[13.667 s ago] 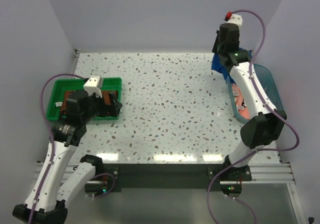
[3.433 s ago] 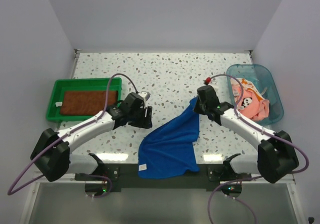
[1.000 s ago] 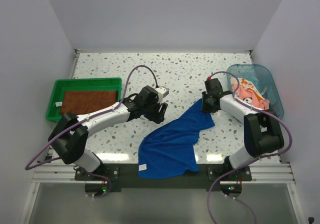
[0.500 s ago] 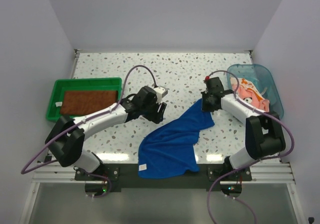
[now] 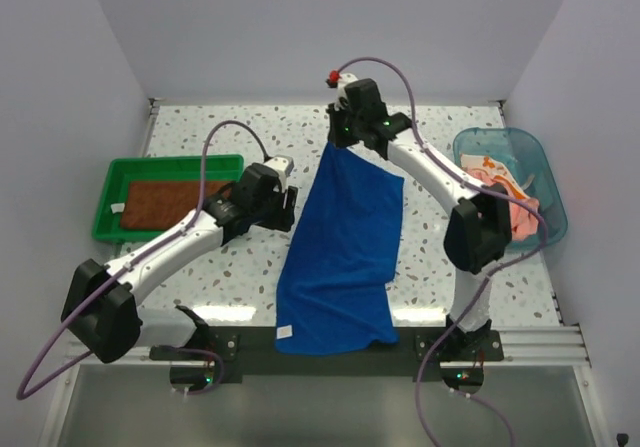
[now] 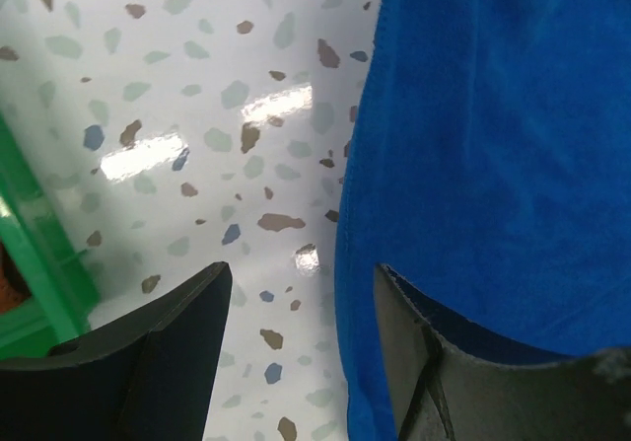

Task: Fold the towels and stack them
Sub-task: Flatten out the crumpled towel

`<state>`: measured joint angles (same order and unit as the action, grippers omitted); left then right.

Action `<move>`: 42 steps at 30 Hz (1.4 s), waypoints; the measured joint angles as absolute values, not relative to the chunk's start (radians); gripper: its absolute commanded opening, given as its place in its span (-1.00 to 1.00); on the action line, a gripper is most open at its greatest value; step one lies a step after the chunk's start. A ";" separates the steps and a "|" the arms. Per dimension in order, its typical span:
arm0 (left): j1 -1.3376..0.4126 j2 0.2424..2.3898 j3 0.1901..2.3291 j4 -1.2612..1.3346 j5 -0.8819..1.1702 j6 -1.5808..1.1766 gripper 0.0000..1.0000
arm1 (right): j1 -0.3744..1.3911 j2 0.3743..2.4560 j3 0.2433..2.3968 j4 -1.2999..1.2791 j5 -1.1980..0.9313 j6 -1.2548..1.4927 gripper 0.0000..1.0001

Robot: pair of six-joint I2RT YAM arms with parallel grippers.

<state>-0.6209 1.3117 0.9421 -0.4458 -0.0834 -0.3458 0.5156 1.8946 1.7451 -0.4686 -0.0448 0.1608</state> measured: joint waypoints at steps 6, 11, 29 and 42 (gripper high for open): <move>-0.603 1.251 0.916 -0.511 -0.150 -0.376 0.29 | 0.554 2.185 2.058 -0.464 -0.044 0.163 0.28; -0.602 1.245 0.900 -0.526 -0.157 -0.402 0.30 | 0.552 2.186 2.023 -0.482 -0.007 0.162 0.29; -0.631 1.659 0.962 -0.387 0.073 -0.431 -0.07 | 0.399 1.728 1.226 -0.501 0.027 0.263 -0.39; -0.719 1.509 0.755 -0.325 0.060 -0.648 -0.20 | 0.412 1.761 1.085 -0.458 -0.028 0.359 -0.31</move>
<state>-0.7189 1.5085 0.7547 -0.3248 0.0601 -0.6483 0.4122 1.7615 1.0851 -0.4576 -0.0284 0.3592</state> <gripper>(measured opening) 0.384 0.339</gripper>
